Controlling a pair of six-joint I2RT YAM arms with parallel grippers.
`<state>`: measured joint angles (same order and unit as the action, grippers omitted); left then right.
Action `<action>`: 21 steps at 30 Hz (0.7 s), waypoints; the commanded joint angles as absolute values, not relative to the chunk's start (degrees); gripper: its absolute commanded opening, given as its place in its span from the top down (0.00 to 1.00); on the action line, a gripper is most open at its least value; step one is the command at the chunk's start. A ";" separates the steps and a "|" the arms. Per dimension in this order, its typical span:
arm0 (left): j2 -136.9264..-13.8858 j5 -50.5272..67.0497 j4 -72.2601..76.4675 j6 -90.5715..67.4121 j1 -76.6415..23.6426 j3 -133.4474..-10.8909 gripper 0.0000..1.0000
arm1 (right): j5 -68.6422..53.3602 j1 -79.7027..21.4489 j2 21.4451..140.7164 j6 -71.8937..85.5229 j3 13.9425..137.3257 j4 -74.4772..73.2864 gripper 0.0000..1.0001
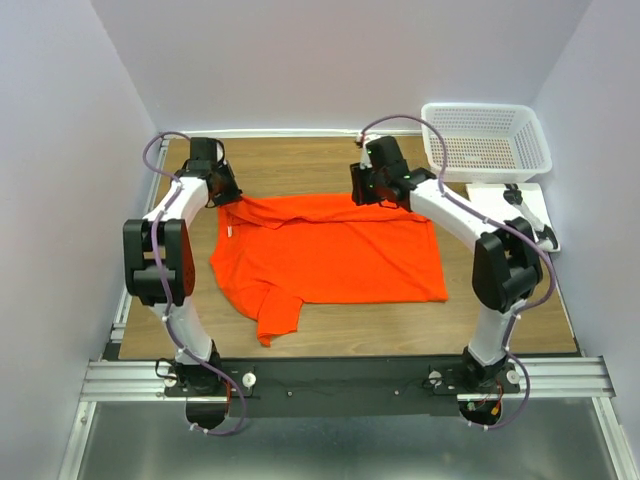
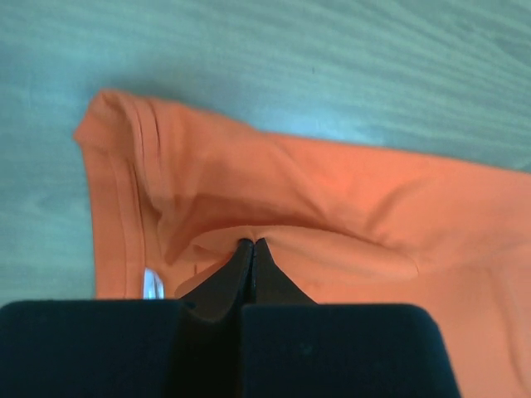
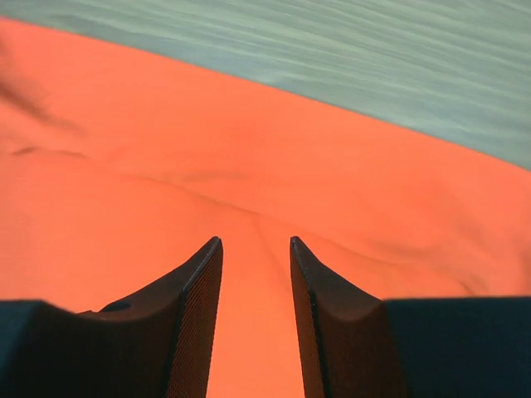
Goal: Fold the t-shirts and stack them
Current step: Fold the tshirt
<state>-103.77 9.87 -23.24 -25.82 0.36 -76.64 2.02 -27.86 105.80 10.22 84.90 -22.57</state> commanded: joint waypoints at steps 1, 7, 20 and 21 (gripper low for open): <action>-107.75 5.54 -21.71 -24.00 0.26 -81.47 1.00 | -4.90 -31.72 110.91 4.94 87.62 -19.78 0.57; -113.99 2.12 -21.36 -22.85 0.18 -86.22 1.00 | -10.27 -38.31 117.32 1.50 90.44 -13.98 0.61; -117.95 0.53 -20.21 -21.80 -2.37 -86.92 1.00 | -9.23 -42.63 130.95 12.72 100.98 -4.32 0.57; -117.95 0.53 -20.21 -21.80 -2.37 -87.01 1.00 | -8.79 -42.63 131.22 15.09 101.16 -3.52 0.57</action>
<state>-117.25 2.11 -21.61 -22.50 -2.48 -86.46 -10.11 -42.54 128.20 6.31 98.72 -8.84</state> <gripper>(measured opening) 0.004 0.424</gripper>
